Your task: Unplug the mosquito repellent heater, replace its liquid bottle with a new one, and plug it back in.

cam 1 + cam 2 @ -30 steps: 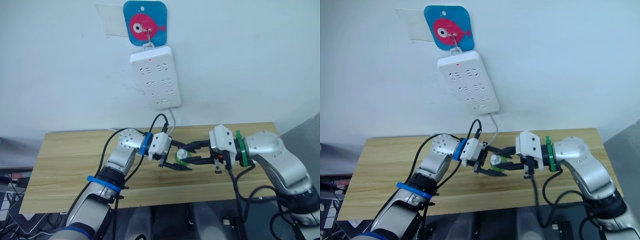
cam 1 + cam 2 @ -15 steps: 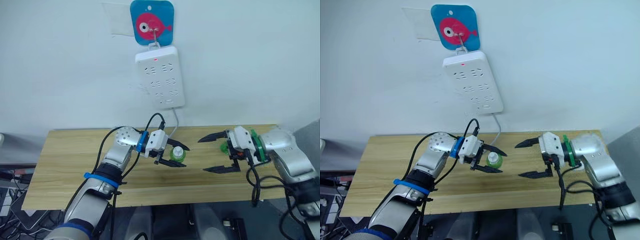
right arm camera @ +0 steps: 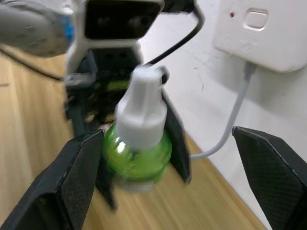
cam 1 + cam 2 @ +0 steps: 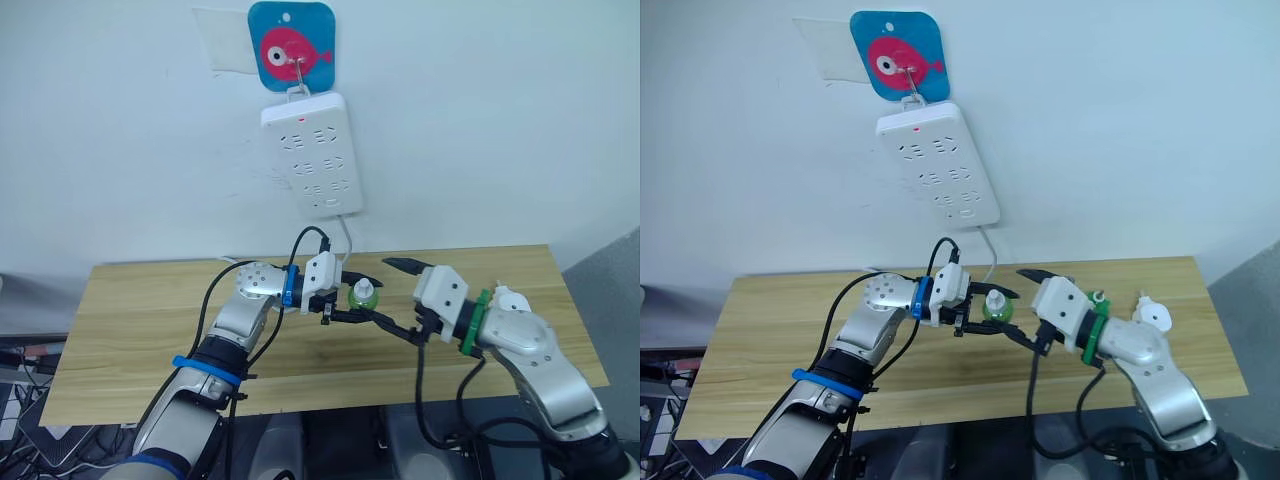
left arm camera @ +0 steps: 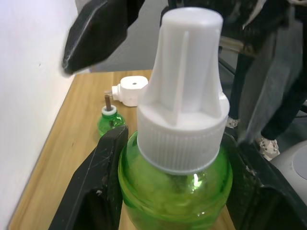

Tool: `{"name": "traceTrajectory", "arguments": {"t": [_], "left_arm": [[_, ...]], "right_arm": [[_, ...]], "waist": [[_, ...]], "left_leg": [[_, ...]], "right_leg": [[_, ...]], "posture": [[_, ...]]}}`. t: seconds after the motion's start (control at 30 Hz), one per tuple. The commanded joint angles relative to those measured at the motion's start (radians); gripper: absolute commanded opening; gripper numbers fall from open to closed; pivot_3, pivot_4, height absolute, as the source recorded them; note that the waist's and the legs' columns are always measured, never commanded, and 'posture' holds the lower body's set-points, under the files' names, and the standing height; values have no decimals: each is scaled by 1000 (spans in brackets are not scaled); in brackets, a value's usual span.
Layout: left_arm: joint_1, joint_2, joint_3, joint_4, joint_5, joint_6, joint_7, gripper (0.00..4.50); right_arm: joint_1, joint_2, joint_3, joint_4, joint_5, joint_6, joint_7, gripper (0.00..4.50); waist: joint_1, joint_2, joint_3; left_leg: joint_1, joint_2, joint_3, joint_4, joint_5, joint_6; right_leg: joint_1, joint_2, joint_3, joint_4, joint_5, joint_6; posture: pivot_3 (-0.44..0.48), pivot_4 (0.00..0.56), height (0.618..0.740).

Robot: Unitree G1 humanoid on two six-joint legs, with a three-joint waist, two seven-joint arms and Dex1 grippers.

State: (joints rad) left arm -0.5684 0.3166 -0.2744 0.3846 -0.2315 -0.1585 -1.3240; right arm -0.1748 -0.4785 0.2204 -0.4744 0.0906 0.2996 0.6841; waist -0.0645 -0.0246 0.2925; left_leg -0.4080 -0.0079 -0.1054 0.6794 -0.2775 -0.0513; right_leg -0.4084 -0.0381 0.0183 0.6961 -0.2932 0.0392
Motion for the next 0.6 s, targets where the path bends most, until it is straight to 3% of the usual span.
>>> {"name": "traceTrajectory", "arguments": {"t": [0.03,0.3,0.6], "left_arm": [[1,0,-3,-49,-6,0,-10,2269],[-8,-5,-4,-35,-1,0,-8,2269],[-8,7,6,-31,-4,5,-19,2269]], "right_arm": [[-32,23,-6,18,-20,4,-41,4465],[-26,28,-15,-3,-15,30,-58,4465],[121,-112,-226,-91,96,33,4,4465]], "waist": [[2,0,0],[3,0,0],[6,0,0]], "left_leg": [[0,0,0,0,0,0],[0,0,0,0,0,0],[-1,-1,3,0,0,0]], "right_leg": [[0,0,-1,0,0,0],[0,0,-1,0,0,0],[0,-1,0,0,0,0]], "posture": [[-58,245,740],[-67,245,740],[-77,250,740]]}}
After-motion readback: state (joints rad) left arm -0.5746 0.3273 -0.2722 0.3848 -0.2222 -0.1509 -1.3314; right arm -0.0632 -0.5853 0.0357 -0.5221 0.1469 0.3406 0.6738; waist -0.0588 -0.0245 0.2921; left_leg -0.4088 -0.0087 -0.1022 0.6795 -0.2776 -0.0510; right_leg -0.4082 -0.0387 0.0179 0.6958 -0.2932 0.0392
